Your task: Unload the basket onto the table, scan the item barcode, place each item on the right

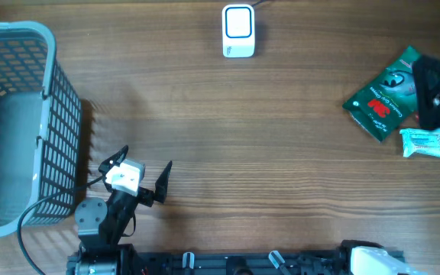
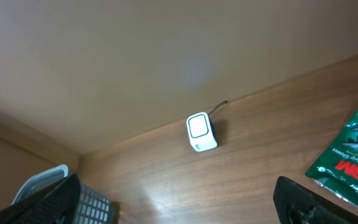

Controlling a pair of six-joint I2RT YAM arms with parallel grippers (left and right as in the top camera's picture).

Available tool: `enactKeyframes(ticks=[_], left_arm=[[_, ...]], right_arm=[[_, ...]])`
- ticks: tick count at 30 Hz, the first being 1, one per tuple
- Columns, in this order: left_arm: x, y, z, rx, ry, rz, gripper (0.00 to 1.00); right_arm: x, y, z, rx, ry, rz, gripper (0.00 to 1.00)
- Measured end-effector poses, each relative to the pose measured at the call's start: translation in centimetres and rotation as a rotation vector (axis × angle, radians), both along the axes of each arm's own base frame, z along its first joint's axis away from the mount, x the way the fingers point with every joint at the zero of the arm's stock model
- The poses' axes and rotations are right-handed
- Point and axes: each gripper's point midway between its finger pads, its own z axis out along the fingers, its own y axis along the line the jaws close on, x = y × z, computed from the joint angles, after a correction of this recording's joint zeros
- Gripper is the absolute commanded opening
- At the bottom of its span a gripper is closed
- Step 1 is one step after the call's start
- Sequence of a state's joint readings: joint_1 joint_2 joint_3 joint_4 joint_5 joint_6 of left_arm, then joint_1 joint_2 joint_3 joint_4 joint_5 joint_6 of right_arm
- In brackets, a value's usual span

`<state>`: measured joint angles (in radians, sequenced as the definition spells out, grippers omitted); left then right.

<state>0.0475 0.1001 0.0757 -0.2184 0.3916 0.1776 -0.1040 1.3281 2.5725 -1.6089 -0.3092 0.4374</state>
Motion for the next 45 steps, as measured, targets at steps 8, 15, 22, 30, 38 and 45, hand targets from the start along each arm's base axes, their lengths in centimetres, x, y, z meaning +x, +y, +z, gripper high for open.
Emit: enactKeyframes(ticks=[8, 15, 22, 30, 38, 45], left_arm=[[0.0, 0.0, 0.0, 0.000, 0.000, 0.000, 1.00], [0.0, 0.0, 0.0, 0.000, 0.000, 0.000, 1.00], [0.0, 0.0, 0.0, 0.000, 0.000, 0.000, 1.00], [0.0, 0.0, 0.0, 0.000, 0.000, 0.000, 1.00], [0.0, 0.0, 0.0, 0.000, 0.000, 0.000, 1.00], [0.0, 0.0, 0.0, 0.000, 0.000, 0.000, 1.00]], right_arm=[[-0.4, -0.5, 1.9, -0.037, -0.094, -0.022, 1.00], [-4.7, -0.2, 4.8, -0.125, -0.264, -0.019, 1.00], [-8.0, 0.1, 7.2, -0.199, -0.475, -0.022, 1.00], [-5.0, 1.3, 2.1, -0.198, -0.591, 0.065, 1.00], [-2.8, 2.2, -5.8, -0.189, -0.705, 0.113, 1.00], [-1.6, 2.4, -13.2, -0.185, -0.809, 0.114, 1.00]])
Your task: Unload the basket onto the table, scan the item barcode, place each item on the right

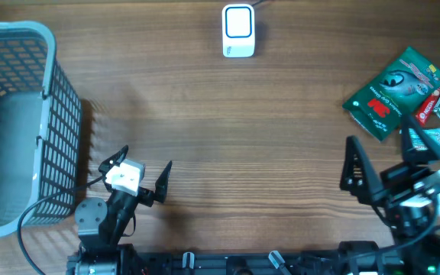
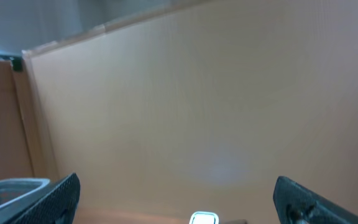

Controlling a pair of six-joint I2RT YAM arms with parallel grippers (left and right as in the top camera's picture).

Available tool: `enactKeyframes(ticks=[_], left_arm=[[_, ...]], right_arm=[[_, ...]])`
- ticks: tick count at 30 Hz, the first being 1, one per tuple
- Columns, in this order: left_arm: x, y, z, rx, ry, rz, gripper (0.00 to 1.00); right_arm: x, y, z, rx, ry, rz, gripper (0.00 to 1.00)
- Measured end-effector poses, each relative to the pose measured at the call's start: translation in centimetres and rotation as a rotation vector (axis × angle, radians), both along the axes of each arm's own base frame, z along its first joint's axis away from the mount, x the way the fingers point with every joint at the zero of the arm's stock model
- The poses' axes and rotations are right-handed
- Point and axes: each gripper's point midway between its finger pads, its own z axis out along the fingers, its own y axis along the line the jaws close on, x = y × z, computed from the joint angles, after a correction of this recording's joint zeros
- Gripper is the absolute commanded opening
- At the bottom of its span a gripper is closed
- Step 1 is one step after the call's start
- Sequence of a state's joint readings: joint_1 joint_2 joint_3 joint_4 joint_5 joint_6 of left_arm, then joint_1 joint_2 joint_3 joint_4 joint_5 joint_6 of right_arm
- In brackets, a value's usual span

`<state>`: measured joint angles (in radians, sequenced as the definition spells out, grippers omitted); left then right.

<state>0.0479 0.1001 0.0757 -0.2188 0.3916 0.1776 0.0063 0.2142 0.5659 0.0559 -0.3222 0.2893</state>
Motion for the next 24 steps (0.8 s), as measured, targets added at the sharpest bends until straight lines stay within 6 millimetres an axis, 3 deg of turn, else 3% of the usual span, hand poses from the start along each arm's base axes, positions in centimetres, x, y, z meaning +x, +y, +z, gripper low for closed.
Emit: enactKeyframes(ticks=[10, 15, 18, 24], left_arm=[[0.0, 0.0, 0.0, 0.000, 0.000, 0.000, 1.00], [0.0, 0.0, 0.0, 0.000, 0.000, 0.000, 1.00], [0.0, 0.0, 0.0, 0.000, 0.000, 0.000, 1.00], [0.0, 0.0, 0.0, 0.000, 0.000, 0.000, 1.00]], right_arm=[[0.9, -0.1, -7.6, 0.003, -0.104, -0.005, 1.00], [2.9, -0.9, -12.0, 0.024, -0.017, -0.052, 0.99], [3.5, -1.6, -13.2, 0.038, 0.018, -0.088, 1.00], [5.3, -3.3, -18.1, 0.102, 0.221, -0.178, 1.00]])
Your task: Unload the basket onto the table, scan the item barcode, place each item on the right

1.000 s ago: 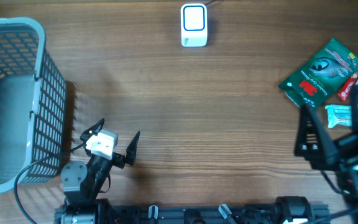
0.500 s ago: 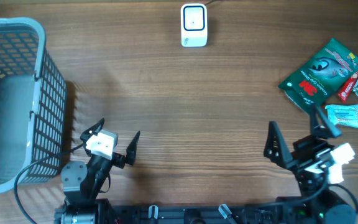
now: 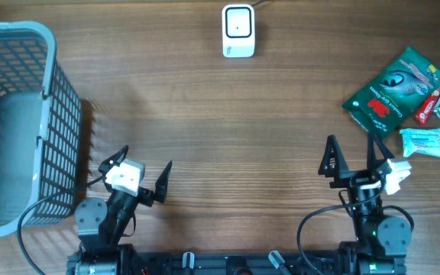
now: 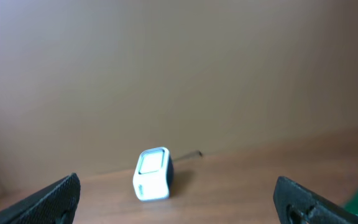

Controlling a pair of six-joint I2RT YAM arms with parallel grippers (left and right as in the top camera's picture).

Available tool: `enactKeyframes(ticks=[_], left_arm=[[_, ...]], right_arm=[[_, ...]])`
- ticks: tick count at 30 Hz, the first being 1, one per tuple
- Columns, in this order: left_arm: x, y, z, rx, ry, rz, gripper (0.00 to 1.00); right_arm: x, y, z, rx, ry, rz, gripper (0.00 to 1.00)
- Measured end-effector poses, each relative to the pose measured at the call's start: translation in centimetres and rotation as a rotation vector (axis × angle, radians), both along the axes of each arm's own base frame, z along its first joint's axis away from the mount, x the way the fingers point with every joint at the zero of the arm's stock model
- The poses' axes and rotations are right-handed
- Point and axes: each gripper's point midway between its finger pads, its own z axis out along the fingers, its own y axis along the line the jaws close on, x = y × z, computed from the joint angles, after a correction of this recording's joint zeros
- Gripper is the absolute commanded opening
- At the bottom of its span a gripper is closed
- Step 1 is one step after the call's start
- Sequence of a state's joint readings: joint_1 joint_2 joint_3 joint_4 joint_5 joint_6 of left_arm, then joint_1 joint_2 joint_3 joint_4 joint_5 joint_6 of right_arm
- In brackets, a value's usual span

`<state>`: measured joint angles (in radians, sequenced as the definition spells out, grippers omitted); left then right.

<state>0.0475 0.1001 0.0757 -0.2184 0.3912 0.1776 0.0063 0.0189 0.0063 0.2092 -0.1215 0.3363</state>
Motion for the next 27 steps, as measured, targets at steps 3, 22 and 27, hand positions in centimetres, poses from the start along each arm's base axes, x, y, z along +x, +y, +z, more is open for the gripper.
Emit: enactKeyframes(ticks=[3, 22, 27], left_arm=[[0.0, 0.0, 0.0, 0.000, 0.000, 0.000, 1.00], [0.0, 0.0, 0.0, 0.000, 0.000, 0.000, 1.00], [0.0, 0.0, 0.0, 0.000, 0.000, 0.000, 1.00]], right_arm=[[0.3, -0.4, -1.9, 0.014, 0.081, -0.024, 1.00], [0.6, -1.3, -5.0, 0.025, 0.206, -0.076, 1.00], [0.6, -1.3, -5.0, 0.025, 0.206, -0.076, 1.00]])
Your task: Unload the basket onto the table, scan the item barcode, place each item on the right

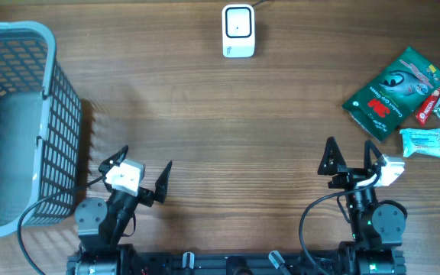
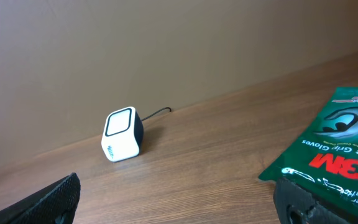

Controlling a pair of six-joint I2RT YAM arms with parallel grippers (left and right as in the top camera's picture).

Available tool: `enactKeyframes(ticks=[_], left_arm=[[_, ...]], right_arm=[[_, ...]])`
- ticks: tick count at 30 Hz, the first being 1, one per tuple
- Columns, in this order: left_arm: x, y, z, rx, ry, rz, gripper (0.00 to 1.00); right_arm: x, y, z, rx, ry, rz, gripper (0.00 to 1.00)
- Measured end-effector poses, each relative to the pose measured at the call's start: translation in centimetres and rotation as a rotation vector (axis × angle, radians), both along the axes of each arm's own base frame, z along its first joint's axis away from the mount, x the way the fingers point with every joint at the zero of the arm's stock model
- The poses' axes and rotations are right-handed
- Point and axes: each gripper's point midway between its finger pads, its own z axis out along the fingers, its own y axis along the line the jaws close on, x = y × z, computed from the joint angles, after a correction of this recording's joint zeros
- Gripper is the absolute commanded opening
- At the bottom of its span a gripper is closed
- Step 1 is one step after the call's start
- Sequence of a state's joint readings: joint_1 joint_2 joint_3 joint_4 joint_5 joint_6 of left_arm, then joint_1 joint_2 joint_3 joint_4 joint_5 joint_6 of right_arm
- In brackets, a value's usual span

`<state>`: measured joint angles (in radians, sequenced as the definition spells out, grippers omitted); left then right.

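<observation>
The white barcode scanner (image 1: 237, 30) stands at the table's far edge, its window also showing in the right wrist view (image 2: 122, 134). A green 3M glove pack (image 1: 392, 93) lies flat at the right (image 2: 331, 140). Beside it are a small red packet and a pale blue packet (image 1: 425, 142). My right gripper (image 1: 350, 145) sits open and empty near the front edge, left of and below the pack (image 2: 176, 205). My left gripper (image 1: 146, 158) rests open and empty at the front left.
A grey mesh basket (image 1: 48, 46) takes up the left side of the table. The scanner's cable (image 2: 157, 112) runs off toward the back wall. Wooden tabletop lies between the grippers and the scanner.
The right gripper has stayed near the front edge but now points lower and more to the right, so the green pack has come into its view. The left arm has not moved.
The right gripper was first over the packets at the far right, open. Then it was down at the front right, tilted up at the wall. Later it stood near the front edge facing the scanner, and now faces scanner and green pack. Nothing was picked up.
</observation>
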<state>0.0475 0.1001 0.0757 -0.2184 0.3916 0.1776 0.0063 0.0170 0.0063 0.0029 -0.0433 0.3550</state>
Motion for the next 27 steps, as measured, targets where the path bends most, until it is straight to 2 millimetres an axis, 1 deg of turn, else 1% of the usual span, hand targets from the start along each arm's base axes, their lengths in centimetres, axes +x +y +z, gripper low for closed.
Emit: enactKeyframes(ticks=[11, 13, 14, 16, 18, 20, 23, 27], left_arm=[[0.0, 0.0, 0.1, -0.001, -0.002, -0.003, 1.00], [0.1, -0.1, 0.4, -0.002, -0.017, -0.003, 1.00], [0.2, 0.0, 0.9, -0.011, -0.038, 0.004, 1.00], [0.8, 0.7, 1.9, -0.061, -0.081, 0.056, 1.00], [1.4, 2.1, 2.6, -0.131, -0.112, 0.151, 1.00], [1.6, 3.0, 2.3, -0.175, -0.099, 0.211, 1.00], [1.5, 4.1, 1.0, -0.207, -0.049, 0.287, 1.00], [1.6, 5.0, 1.0, -0.222, -0.054, 0.345, 1.00]], right_arm=[[0.0, 0.0, 0.0, 0.000, 0.000, 0.000, 1.00], [0.0, 0.0, 0.0, 0.000, 0.000, 0.000, 1.00], [0.0, 0.0, 0.0, 0.000, 0.000, 0.000, 1.00], [0.0, 0.0, 0.0, 0.000, 0.000, 0.000, 1.00], [0.0, 0.0, 0.0, 0.000, 0.000, 0.000, 1.00], [0.0, 0.0, 0.0, 0.000, 0.000, 0.000, 1.00], [0.0, 0.0, 0.0, 0.000, 0.000, 0.000, 1.00], [0.0, 0.0, 0.0, 0.000, 0.000, 0.000, 1.00]])
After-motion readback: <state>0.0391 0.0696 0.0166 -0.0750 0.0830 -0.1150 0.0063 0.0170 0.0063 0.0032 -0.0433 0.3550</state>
